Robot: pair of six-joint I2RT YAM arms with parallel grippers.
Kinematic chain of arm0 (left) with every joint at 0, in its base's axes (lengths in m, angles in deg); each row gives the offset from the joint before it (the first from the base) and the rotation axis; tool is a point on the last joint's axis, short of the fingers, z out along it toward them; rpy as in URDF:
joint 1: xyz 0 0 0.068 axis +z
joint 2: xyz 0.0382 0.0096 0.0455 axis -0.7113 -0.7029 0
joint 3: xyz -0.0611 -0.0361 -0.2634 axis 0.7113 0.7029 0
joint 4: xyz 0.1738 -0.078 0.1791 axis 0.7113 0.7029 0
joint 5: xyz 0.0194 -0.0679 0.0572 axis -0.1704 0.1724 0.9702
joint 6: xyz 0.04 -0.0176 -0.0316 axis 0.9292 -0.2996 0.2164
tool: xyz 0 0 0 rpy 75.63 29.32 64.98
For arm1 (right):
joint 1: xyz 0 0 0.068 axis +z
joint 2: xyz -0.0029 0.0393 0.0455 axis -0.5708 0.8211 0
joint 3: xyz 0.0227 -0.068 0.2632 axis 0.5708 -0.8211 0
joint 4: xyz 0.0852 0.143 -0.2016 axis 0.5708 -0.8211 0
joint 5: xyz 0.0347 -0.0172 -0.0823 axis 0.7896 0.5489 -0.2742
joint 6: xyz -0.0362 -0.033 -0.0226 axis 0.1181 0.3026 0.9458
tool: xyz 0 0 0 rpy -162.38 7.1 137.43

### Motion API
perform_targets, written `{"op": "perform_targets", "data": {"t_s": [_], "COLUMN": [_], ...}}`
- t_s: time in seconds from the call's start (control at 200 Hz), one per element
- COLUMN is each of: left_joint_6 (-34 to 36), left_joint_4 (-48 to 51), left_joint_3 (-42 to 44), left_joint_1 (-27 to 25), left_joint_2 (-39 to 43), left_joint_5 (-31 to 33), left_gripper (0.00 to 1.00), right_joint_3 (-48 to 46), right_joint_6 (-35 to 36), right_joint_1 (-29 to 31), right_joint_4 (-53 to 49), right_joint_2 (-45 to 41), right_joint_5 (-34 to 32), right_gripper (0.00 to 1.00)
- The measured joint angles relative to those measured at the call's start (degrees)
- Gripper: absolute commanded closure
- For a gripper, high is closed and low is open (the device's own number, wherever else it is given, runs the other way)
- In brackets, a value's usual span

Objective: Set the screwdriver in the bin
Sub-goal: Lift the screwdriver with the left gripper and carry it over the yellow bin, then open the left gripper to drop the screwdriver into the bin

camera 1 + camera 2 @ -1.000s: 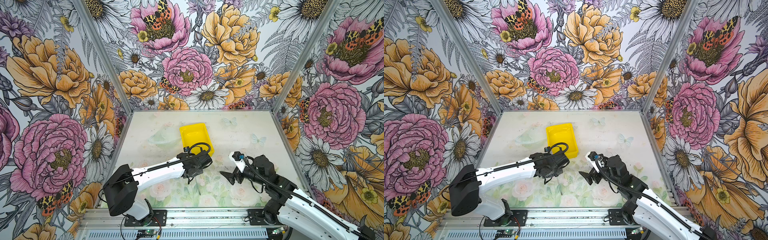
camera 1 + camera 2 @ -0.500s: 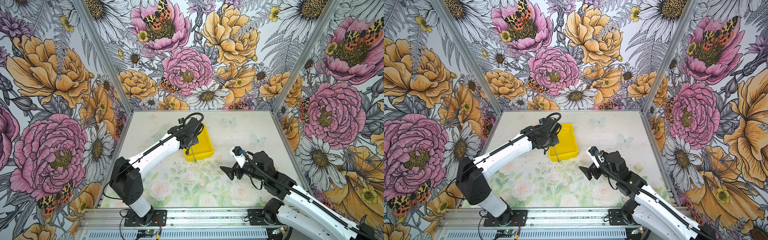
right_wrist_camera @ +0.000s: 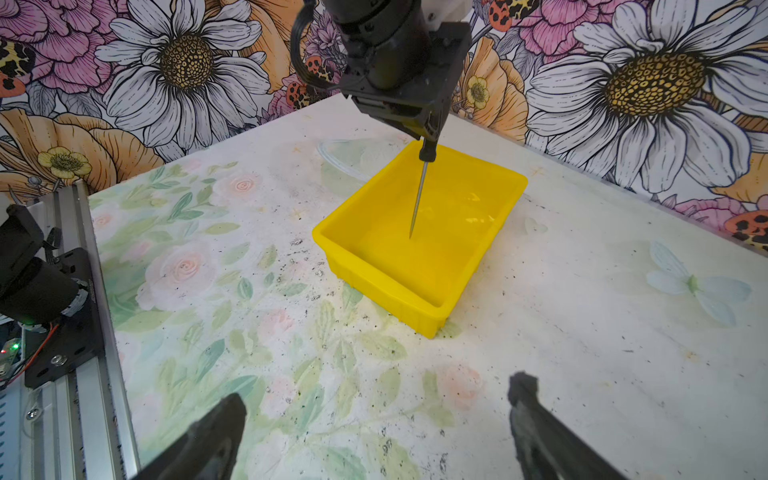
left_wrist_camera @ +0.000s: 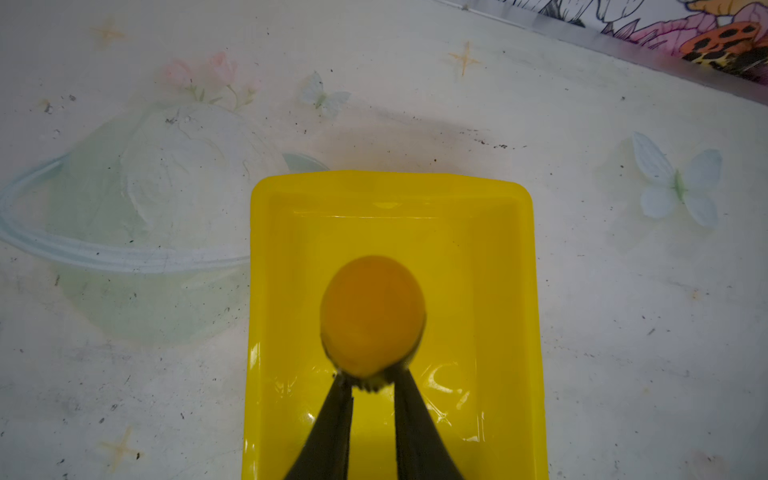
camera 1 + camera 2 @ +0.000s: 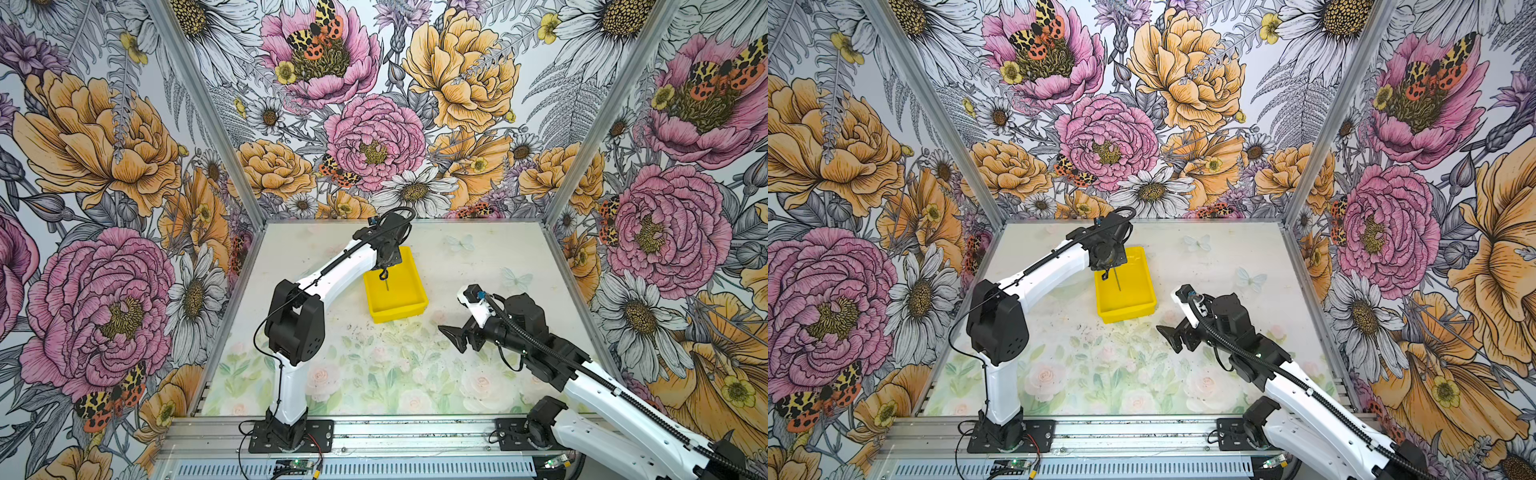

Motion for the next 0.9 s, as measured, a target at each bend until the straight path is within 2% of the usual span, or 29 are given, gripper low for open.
{"op": "perform_targets", "data": {"t_s": [0.32,0.651,0.901], "left_joint_6": [0.2,-0.1,-0.4], "left_joint_4": [0.0,-0.3,-1.2], "left_joint_3": [0.0,0.4,6.3], "left_joint_1": [-0.5,-1.4,-1.9], "left_joint_2": [-4.8,-4.8,-1.7], "left_joint_5": [-2.8,-3.4,-3.4], "left_gripper": [1.00,1.00,0.98], "right_joint_3": [0.0,0.0,0.0], "right_joint_6": [0.0,0.0,-0.3], "right_joint_1": [-0.9,-1.2,-1.3], "right_joint_4": [0.0,0.0,0.0], "right_joint_2": [-0.5,-0.7,-0.7], "right_joint_5": [0.2,0.5,0.5], "right_gripper": [0.01,0.01,0.00]}}
